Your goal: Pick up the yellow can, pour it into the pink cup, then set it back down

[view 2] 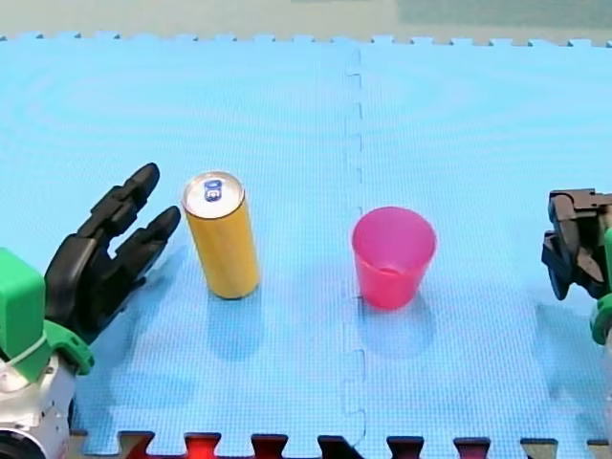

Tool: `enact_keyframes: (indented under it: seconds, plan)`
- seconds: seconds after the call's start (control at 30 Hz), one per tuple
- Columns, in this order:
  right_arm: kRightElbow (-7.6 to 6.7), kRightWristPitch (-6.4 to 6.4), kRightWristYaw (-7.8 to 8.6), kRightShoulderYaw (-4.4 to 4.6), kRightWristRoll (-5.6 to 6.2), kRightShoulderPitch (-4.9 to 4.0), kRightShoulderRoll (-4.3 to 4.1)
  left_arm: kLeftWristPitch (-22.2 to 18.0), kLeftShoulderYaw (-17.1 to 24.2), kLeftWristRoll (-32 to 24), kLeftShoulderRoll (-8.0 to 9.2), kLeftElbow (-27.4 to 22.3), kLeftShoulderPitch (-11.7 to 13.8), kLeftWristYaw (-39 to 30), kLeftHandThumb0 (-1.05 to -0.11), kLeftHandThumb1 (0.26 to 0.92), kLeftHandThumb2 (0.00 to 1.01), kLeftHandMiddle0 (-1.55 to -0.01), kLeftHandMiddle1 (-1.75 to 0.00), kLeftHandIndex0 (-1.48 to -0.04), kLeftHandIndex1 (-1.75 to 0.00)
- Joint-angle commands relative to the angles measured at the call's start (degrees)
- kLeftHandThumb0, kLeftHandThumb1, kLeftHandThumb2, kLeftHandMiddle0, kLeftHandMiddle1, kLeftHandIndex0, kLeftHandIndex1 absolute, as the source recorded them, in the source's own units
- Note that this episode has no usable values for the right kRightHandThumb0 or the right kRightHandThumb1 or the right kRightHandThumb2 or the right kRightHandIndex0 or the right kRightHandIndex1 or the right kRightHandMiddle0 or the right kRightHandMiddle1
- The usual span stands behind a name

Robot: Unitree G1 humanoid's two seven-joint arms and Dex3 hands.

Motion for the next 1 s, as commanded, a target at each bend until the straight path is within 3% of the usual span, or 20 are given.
enact_keyframes:
  seconds: [0.0, 0.4, 0.97]
  plan:
    - [0.11, 0.02, 0.02, -0.21, 0.15, -0.09, -0.08, -0.48, 0.04, 0.03, 0.25, 0.07, 0.04, 0.04, -1.048, 0.887, 0.00, -0.25, 0.00, -0.22, -0.01]
    - [0.17, -0.30, 0.03, -0.38, 0.21, 0.08, 0.06, -0.93, 0.22, 0.06, 0.39, 0.59, 0.08, -0.77, -1.048, 0.883, 0.00, -0.25, 0.00, -0.24, -0.01]
    - [0.62, -0.53, 0.23, -0.78, 0.19, 0.08, -0.35, 0.55, 0.62, -0.04, -0.44, 1.09, -0.86, 0.10, -1.048, 0.875, 0.00, -0.26, -0.01, -0.26, -0.01]
